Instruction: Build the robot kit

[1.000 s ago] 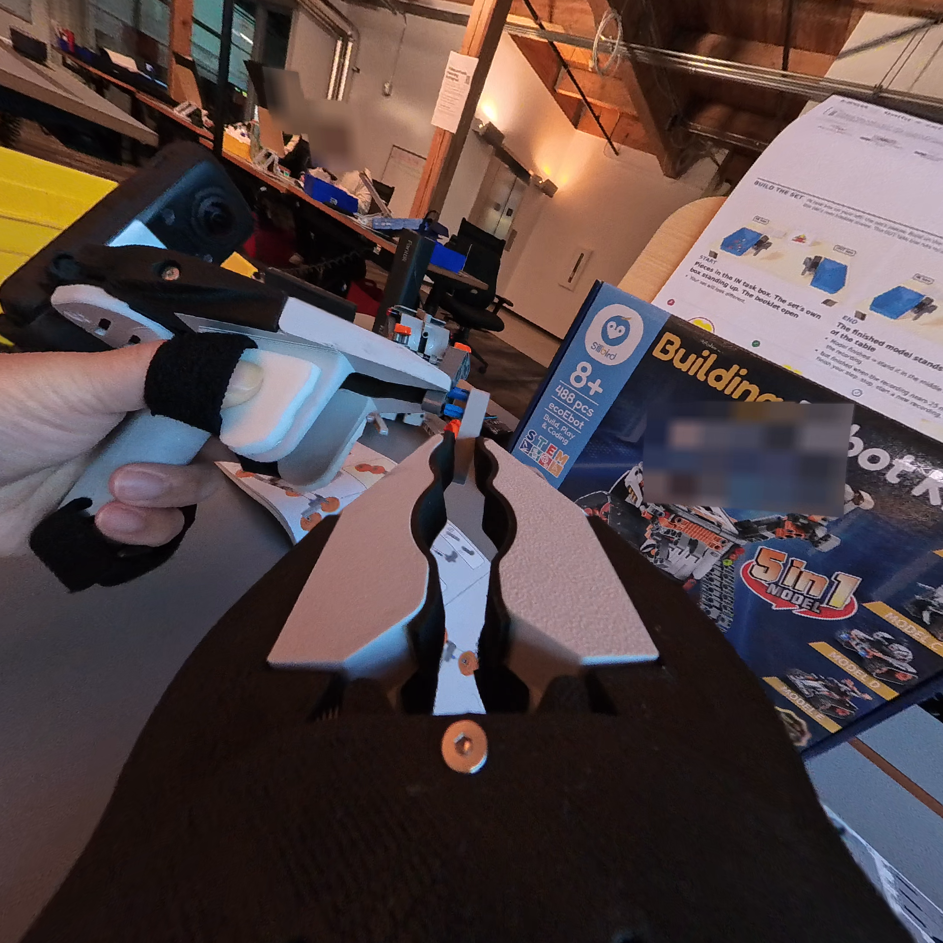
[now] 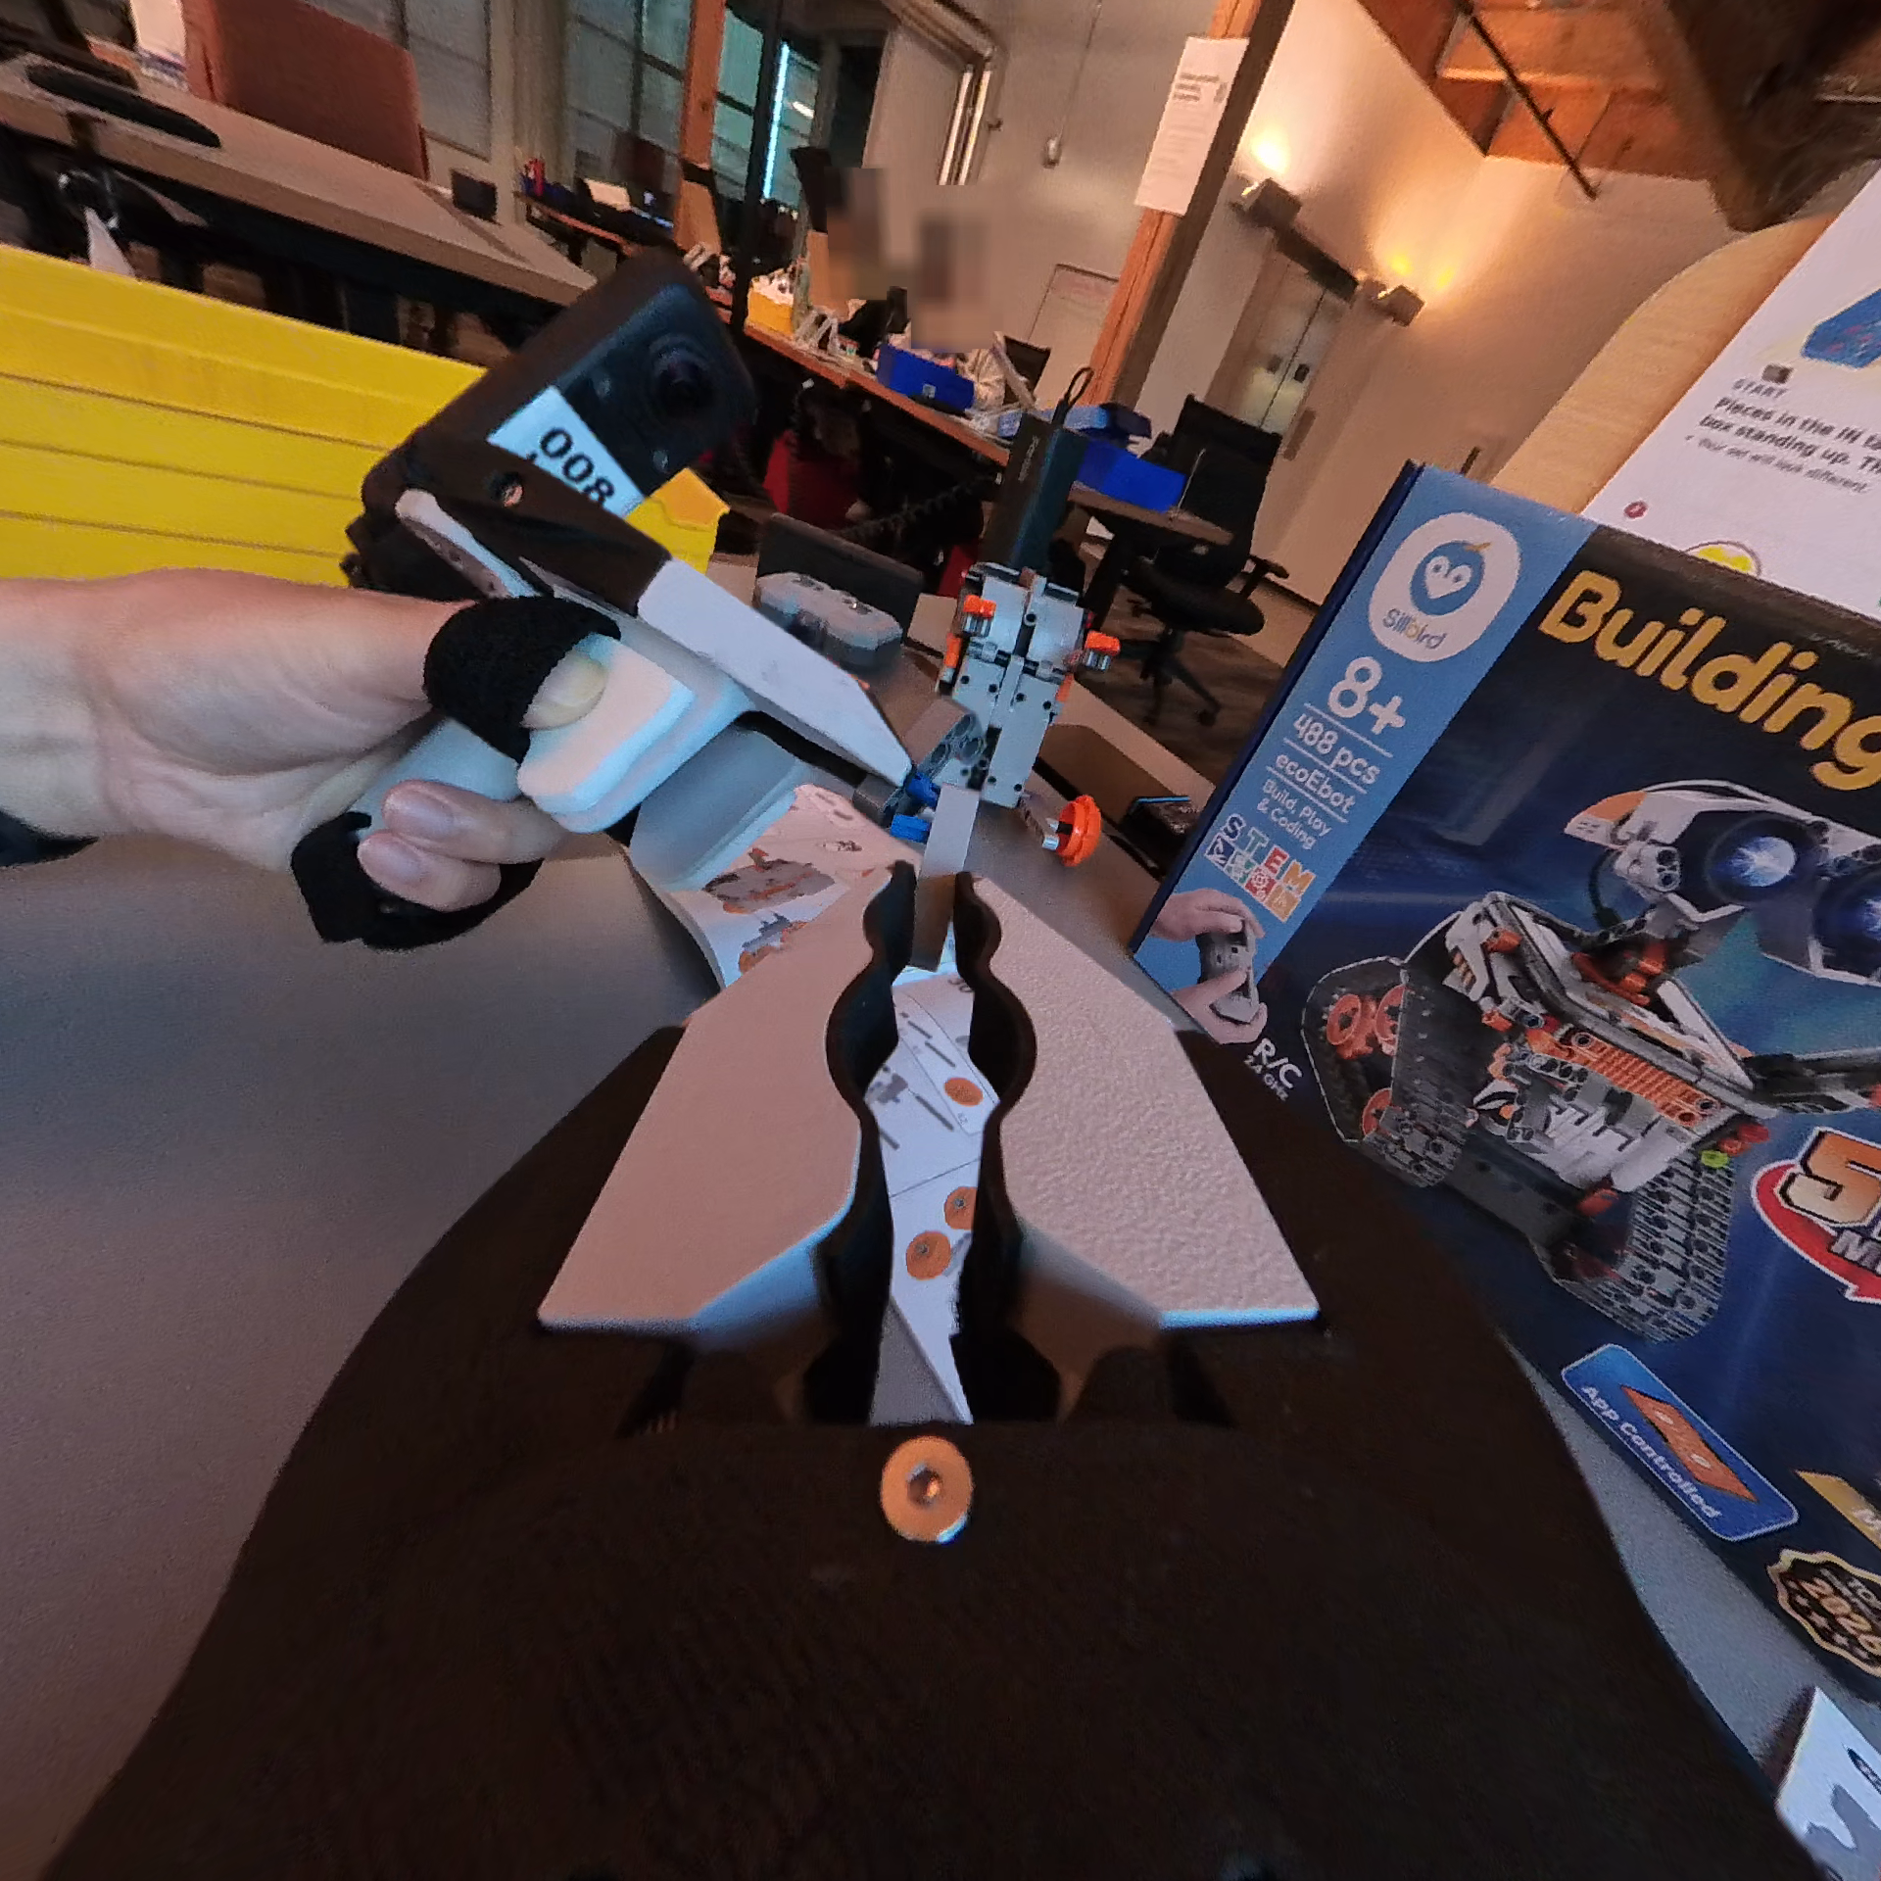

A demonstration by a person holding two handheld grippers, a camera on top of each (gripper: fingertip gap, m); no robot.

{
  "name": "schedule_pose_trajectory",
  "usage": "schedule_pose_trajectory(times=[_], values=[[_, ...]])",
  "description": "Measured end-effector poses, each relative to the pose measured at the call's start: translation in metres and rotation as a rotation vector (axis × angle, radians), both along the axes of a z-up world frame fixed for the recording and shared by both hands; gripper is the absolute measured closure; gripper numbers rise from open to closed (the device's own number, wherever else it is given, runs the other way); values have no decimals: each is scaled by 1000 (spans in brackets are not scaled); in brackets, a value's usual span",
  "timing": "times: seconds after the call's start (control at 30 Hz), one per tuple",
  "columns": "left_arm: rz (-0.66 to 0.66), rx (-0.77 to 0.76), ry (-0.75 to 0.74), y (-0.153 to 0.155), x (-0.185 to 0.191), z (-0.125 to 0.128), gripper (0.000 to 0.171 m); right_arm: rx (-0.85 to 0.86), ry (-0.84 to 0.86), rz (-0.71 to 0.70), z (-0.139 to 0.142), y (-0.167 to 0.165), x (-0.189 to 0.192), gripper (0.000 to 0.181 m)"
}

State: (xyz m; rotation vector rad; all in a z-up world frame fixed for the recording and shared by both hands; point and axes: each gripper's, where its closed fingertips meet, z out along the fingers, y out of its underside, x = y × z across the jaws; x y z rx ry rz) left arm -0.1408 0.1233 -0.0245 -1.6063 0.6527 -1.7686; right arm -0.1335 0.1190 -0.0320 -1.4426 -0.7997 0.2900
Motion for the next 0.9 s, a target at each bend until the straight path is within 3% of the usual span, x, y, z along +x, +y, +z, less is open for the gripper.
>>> schedule_pose_trajectory(times=[0.23, 0.9], values=[[-36, -20, 35, -2, -1, -7, 167, -57, 16, 79, -6, -3, -1, 177], [36, -13, 52, 4, 0, -12, 167, 2, -88, -26, -9, 3, -2, 176]])
